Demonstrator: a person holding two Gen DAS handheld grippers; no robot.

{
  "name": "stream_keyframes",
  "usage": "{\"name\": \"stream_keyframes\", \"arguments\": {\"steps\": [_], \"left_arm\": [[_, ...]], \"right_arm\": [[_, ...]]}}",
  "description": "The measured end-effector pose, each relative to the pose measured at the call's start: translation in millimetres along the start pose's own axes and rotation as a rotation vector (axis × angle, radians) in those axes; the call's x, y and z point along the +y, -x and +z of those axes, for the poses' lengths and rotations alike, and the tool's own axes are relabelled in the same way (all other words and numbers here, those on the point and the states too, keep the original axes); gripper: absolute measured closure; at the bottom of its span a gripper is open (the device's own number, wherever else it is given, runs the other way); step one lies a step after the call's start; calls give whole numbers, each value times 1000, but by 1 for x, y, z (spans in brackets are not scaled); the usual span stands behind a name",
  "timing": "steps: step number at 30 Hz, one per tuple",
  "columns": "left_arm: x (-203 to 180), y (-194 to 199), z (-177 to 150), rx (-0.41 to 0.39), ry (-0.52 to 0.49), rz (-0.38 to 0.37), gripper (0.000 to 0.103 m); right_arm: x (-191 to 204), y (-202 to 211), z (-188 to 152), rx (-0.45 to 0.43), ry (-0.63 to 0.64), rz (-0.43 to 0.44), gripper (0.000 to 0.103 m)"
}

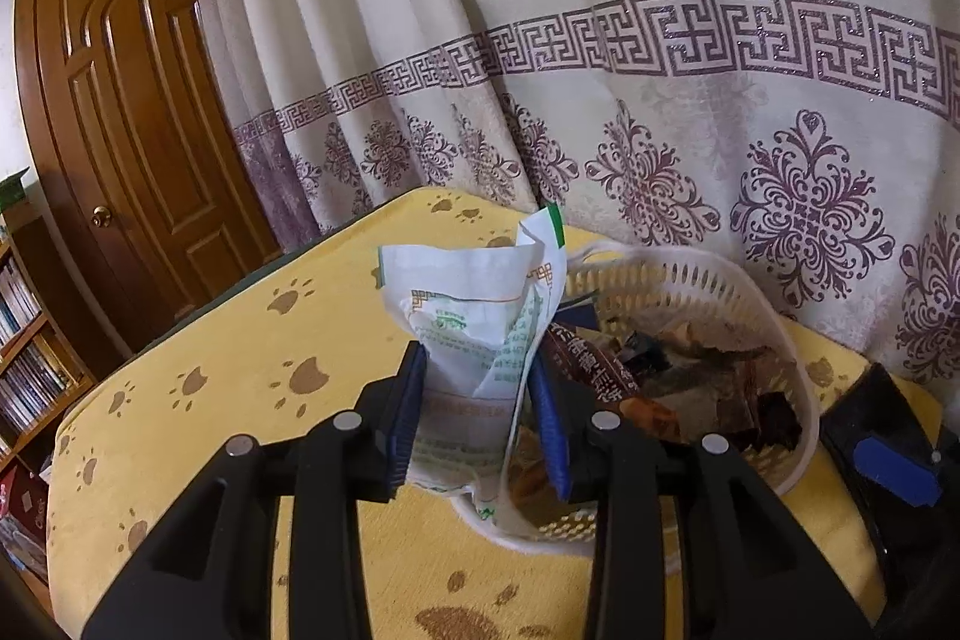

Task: Organize snacks
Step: 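Carry the white-and-green packet into the basket and open the left gripper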

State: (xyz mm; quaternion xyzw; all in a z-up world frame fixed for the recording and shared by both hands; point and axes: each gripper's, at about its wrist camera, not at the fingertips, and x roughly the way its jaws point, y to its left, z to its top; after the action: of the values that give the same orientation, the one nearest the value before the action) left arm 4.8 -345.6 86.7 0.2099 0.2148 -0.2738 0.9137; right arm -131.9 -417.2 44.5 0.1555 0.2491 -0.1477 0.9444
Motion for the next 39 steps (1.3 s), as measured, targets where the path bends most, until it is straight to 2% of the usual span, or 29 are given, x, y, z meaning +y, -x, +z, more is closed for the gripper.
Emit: {"name": "stream_keyframes", "arguments": {"steps": [6,12,22,25,29,34,39], "left_arm": [[-8,-5,8,-16,-9,-21,68],[-14,-12,18,-31,-5,-80,66],[-11,-28,15,12,28,-108,63],[-10,-29,13,23,38,-115,57],[-11,-26,14,9,41,-122,37],[-13,-21,14,1,37,-134,36],[-10,-16,14,-6,44,-140,28]], "right_arm": [[-3,-2,0,9,-6,-5,30],[-3,-2,-1,19,-6,-8,30],[-4,-3,-2,24,-12,-12,30],[-3,-2,-2,23,-11,-13,30],[-4,-3,-2,23,-13,-17,30],[-2,-2,-3,20,-9,-19,30],[-1,0,-4,20,-7,-22,30]]}}
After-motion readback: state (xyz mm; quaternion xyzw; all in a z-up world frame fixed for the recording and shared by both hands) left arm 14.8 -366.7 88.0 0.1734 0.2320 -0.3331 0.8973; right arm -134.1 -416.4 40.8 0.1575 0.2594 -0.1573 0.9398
